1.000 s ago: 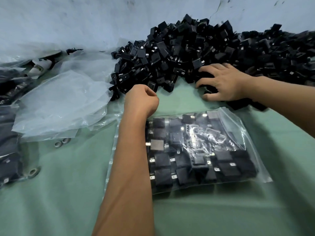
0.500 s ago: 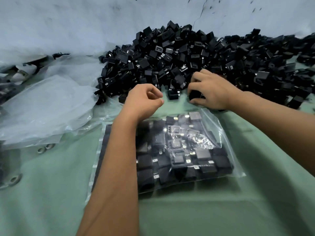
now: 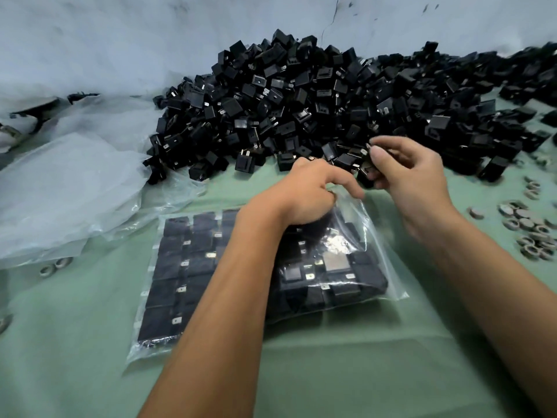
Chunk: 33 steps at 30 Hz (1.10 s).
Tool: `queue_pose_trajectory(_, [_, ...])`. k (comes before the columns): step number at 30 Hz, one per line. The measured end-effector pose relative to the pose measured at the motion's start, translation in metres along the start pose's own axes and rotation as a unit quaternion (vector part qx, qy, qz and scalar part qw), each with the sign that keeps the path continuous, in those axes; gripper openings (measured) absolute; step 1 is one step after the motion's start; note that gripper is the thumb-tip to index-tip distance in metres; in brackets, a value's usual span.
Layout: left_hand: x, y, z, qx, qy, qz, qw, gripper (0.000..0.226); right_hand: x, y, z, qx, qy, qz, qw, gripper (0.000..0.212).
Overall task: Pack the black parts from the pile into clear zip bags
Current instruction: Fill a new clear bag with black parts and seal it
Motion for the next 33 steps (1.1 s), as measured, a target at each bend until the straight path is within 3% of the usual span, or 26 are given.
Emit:
queue_pose_trajectory(3, [0.0, 0.001, 0.0, -0.006, 0.018, -0.026, 0.999, 0.046, -0.008, -0.01, 0.02, 0.035, 0.054, -0.067, 0.996, 0.012])
queue_pose_trajectory(5, [0.001, -0.001, 0.0, -0.013, 0.028, -0.022, 0.999, 0.033, -0.01, -0.014, 0.028, 0.046, 0.08, -0.086, 0.992, 0.024])
queue_pose_trajectory(7, [0.004, -0.003, 0.0, -0.013, 0.037, -0.023, 0.999, 0.024, -0.009, -0.015, 0.031, 0.057, 0.081, -0.074, 0.992, 0.032])
queue_pose_trajectory(10, [0.006, -0.006, 0.002, -0.022, 0.045, -0.03, 0.998, 0.014, -0.005, -0.011, 0.035, 0.086, 0.053, -0.029, 0.994, 0.023])
queue_pose_trajectory(13, [0.009, -0.009, 0.001, -0.035, 0.054, -0.014, 0.998, 0.015, 0.0, -0.008, 0.035, 0.094, 0.04, -0.037, 0.994, 0.013])
queue_pose_trajectory(16, [0.01, -0.011, 0.001, -0.048, 0.07, 0.002, 0.996, 0.016, 0.002, -0.007, 0.035, 0.123, 0.034, -0.024, 0.992, 0.017])
queue_pose_trajectory(23, [0.013, -0.018, 0.003, -0.09, 0.095, 0.03, 0.991, 0.015, 0.002, -0.009, 0.036, 0.223, 0.117, -0.069, 0.965, 0.016])
queue_pose_trajectory(25, [0.012, -0.018, 0.004, -0.096, 0.104, 0.036, 0.989, 0.013, 0.002, -0.008, 0.037, 0.226, 0.099, -0.06, 0.967, 0.017])
queue_pose_trajectory(29, [0.01, -0.018, 0.003, -0.097, 0.109, 0.03, 0.989, 0.011, 0.003, -0.005, 0.041, 0.187, 0.039, 0.01, 0.982, 0.039])
queue_pose_trajectory(33, [0.01, -0.018, 0.003, -0.099, 0.105, 0.035, 0.989, 0.012, 0.006, -0.005, 0.042, 0.19, -0.021, 0.08, 0.978, 0.027])
Point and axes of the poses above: each hand's wrist, its own z-axis away from the middle knuckle, its own y-axis out of the palm, x = y × z, the point moved 2 cm from there along -z, towards the middle knuckle, and after that the axes turned 1 degree about -x, right-handed, at the moved point
